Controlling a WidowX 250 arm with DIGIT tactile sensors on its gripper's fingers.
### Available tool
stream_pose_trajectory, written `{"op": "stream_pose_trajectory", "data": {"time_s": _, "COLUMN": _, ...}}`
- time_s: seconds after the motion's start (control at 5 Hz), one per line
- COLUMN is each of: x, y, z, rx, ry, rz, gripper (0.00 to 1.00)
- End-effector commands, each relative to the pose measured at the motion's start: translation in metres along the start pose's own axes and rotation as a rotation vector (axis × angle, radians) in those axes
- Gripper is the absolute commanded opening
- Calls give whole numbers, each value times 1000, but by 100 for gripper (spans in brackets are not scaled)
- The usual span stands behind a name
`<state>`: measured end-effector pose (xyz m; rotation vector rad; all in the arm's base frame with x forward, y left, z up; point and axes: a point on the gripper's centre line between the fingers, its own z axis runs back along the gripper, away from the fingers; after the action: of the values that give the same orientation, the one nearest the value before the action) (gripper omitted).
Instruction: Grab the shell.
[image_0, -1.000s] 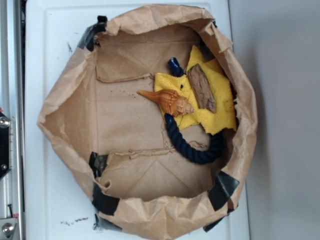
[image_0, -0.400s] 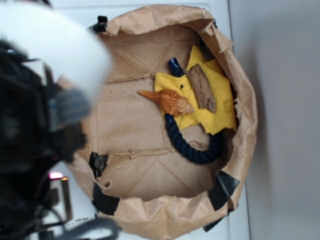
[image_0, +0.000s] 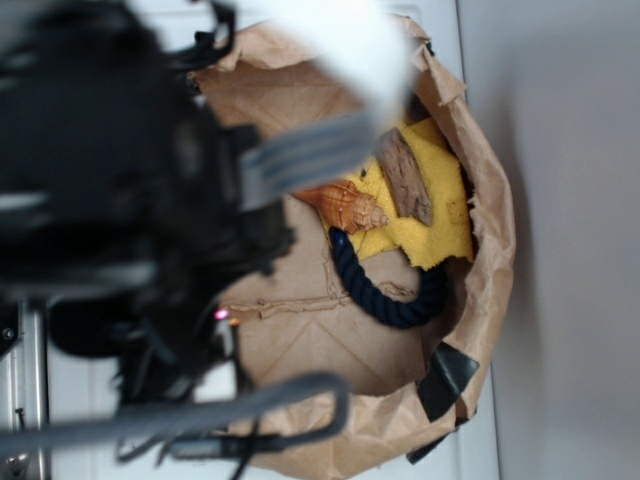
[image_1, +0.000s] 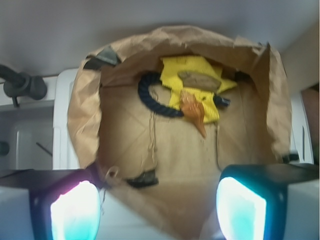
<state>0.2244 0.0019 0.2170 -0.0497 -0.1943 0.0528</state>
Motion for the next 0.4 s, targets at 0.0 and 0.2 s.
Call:
{"op": "stream_pose_trajectory", "data": {"time_s": 0.0, "x": 32, "y": 19, "z": -42, "rx": 38, "ry": -61, "rz": -97, "gripper": 100}}
{"op": "stream_pose_trajectory", "data": {"time_s": 0.2, "x": 42, "y": 20, "z": -67, "rx": 51, "ry": -50, "rz": -146, "gripper": 100}}
